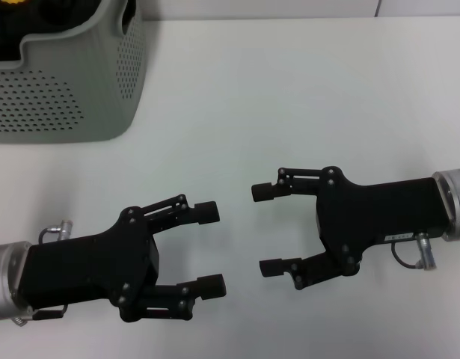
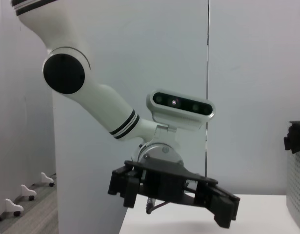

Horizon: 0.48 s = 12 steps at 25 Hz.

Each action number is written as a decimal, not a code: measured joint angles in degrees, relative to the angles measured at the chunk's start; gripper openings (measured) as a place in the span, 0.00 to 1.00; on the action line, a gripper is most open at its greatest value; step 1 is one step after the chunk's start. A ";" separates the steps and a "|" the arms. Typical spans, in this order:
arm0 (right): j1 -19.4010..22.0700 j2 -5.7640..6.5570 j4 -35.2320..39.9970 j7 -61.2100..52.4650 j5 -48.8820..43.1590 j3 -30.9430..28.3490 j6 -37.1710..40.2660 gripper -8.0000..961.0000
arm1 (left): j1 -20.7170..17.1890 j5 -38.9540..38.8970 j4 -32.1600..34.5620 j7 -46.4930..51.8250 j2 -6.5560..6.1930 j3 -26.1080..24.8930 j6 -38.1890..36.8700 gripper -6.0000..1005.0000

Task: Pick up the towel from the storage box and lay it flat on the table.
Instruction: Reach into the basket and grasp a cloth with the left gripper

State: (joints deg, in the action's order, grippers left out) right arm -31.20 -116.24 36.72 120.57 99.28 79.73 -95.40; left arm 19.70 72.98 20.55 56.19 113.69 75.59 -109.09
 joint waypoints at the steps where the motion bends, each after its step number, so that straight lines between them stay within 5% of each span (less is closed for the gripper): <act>1: -0.01 0.00 -0.02 0.06 0.02 -0.05 0.01 0.91 | 0.00 0.00 0.01 0.00 0.00 0.00 0.13 0.87; 12: 0.42 0.09 -0.16 0.45 0.40 -0.46 0.05 0.90 | 0.24 -0.25 0.02 -0.17 0.14 -1.05 0.58 0.87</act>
State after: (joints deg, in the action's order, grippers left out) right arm -30.79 -116.16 36.57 121.02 99.68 79.27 -95.35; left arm 19.93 72.73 20.57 56.02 113.83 74.54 -108.51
